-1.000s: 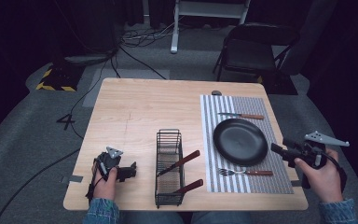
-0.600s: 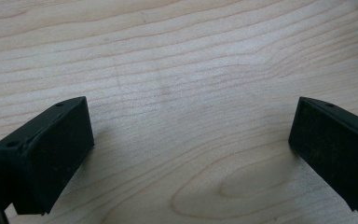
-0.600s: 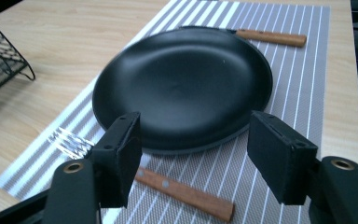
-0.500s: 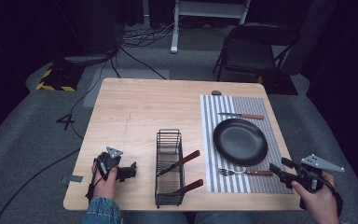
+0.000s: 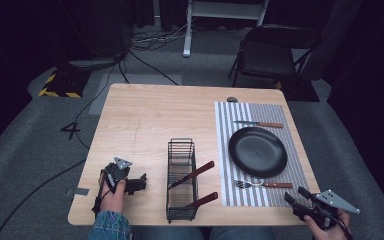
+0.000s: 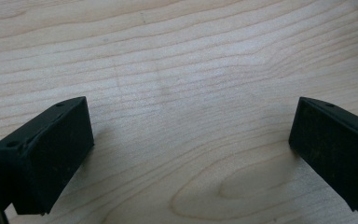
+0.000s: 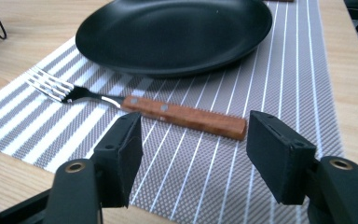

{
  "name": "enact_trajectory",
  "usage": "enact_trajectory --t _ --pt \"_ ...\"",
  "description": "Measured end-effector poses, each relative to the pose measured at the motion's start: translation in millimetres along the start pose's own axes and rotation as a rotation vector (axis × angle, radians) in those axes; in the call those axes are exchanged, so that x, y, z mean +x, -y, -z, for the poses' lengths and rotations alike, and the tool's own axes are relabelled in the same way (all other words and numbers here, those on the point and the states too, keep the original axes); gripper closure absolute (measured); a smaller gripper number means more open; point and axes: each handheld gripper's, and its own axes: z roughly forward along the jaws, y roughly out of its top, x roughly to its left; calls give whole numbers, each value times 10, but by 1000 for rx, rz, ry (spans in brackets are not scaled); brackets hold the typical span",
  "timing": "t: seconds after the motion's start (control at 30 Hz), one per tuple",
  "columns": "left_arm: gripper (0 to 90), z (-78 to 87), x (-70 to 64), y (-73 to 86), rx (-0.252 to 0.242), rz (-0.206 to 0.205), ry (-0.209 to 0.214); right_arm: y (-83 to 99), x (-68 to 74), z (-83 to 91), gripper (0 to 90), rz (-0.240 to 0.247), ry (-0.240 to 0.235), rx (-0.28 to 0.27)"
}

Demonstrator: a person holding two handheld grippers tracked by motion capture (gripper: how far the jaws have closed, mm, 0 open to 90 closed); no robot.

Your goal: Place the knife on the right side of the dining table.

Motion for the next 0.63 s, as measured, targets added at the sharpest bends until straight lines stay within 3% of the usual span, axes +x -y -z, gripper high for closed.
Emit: enact_trajectory --t 0.13,0.17,0.27,0.37,0.63 --pt "0 0 0 0 0 0 0 97 29 -41 366 8 2 -5" --pt "0 0 1 -1 1 -2 1 163 38 -92 371 20 3 28" --pt "0 0 1 -2 1 -2 1 174 34 -117 369 31 -1 39" --pt "0 -1 1 -1 0 -2 1 196 46 -131 350 91 8 31" --pt "0 -3 -2 -1 -1 -1 2 204 63 -136 329 88 9 27"
